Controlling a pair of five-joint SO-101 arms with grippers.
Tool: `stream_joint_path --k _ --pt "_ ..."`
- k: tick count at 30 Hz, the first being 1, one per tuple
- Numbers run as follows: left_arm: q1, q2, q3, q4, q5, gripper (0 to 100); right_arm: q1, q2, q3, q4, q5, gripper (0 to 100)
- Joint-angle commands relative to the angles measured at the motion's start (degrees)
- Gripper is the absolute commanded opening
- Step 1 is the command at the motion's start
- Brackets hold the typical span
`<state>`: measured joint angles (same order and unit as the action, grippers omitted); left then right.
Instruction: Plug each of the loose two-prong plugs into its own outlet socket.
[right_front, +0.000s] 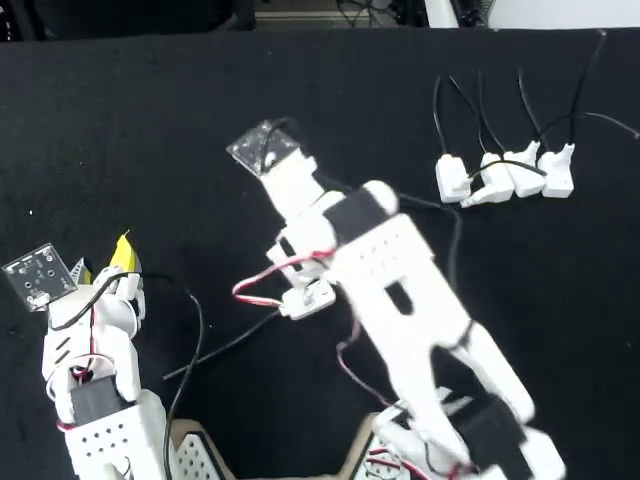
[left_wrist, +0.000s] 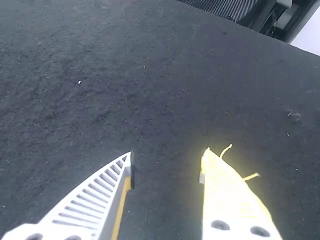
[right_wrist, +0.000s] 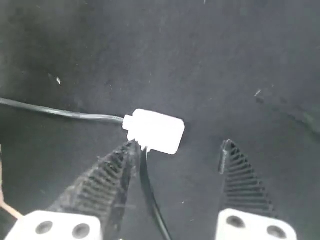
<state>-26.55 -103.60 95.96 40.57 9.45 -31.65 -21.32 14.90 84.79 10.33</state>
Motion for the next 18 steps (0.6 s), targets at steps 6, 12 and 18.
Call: stream_joint_path --k 6,12,18 --pt "-0.31 -0.88 -1.63 -0.18 0.26 22 -1.76 -21.49 -14.29 13.19 11.25 25.0" --pt "-0.31 -0.88 -1.63 -0.18 0.26 22 1.85 -31.87 -7.34 16.0 18.37 25.0" --pt "-0.31 -0.88 -1.45 -0.18 0.26 22 8.62 -39.25 6.64 16.0 27.08 25.0"
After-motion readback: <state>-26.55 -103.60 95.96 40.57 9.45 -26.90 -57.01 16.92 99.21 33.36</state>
